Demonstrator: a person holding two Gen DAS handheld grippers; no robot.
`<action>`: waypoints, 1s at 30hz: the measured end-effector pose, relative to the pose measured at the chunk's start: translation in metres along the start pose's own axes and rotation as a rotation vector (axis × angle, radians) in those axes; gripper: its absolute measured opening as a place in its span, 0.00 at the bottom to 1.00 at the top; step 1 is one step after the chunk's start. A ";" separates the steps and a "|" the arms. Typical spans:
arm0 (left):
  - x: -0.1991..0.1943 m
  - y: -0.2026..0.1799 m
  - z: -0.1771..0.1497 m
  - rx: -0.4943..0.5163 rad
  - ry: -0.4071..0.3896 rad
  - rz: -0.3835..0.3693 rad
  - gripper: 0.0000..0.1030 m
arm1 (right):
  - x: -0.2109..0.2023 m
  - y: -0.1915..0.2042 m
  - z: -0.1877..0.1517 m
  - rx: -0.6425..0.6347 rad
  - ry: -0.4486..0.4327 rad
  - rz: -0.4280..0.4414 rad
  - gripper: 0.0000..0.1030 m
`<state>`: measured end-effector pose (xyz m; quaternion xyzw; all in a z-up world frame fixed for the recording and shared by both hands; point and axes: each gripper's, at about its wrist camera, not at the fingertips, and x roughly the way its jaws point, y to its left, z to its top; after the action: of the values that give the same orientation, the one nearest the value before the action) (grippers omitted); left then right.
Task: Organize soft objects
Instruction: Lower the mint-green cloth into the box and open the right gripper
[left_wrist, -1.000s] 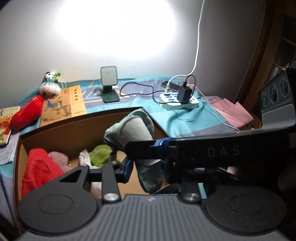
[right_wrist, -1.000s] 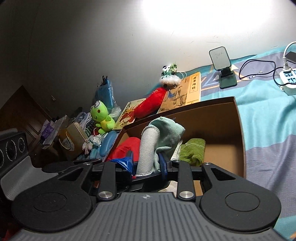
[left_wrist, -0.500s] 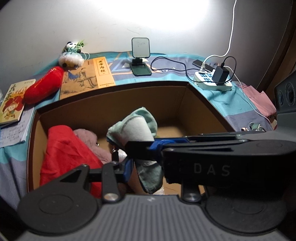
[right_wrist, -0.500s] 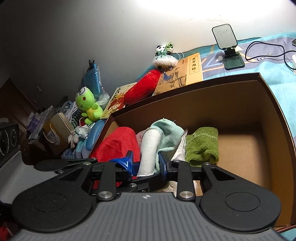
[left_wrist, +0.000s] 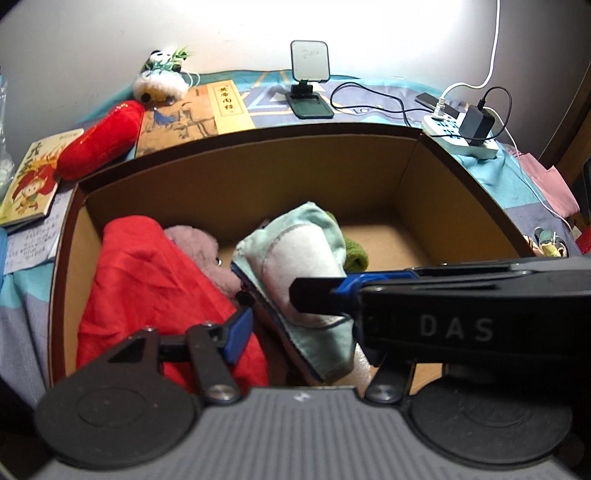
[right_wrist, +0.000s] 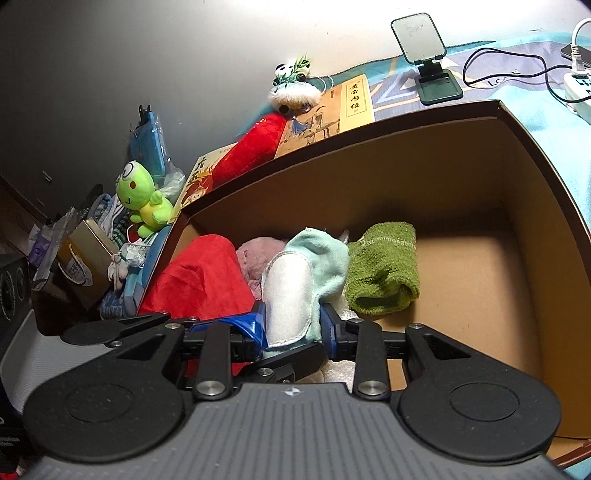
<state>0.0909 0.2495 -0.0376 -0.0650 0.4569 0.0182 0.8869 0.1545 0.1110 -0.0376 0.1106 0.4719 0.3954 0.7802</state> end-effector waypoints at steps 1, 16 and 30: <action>-0.001 0.000 0.000 0.002 -0.003 0.003 0.61 | -0.002 0.000 0.000 0.002 -0.004 0.004 0.15; -0.047 -0.016 -0.006 0.033 -0.055 0.082 0.61 | -0.036 0.015 -0.010 0.011 -0.021 0.108 0.15; -0.092 -0.044 -0.035 0.030 -0.098 0.149 0.62 | -0.075 0.027 -0.038 -0.016 -0.032 0.181 0.16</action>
<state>0.0131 0.2034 0.0209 -0.0163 0.4167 0.0806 0.9053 0.0914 0.0674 0.0054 0.1526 0.4442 0.4661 0.7497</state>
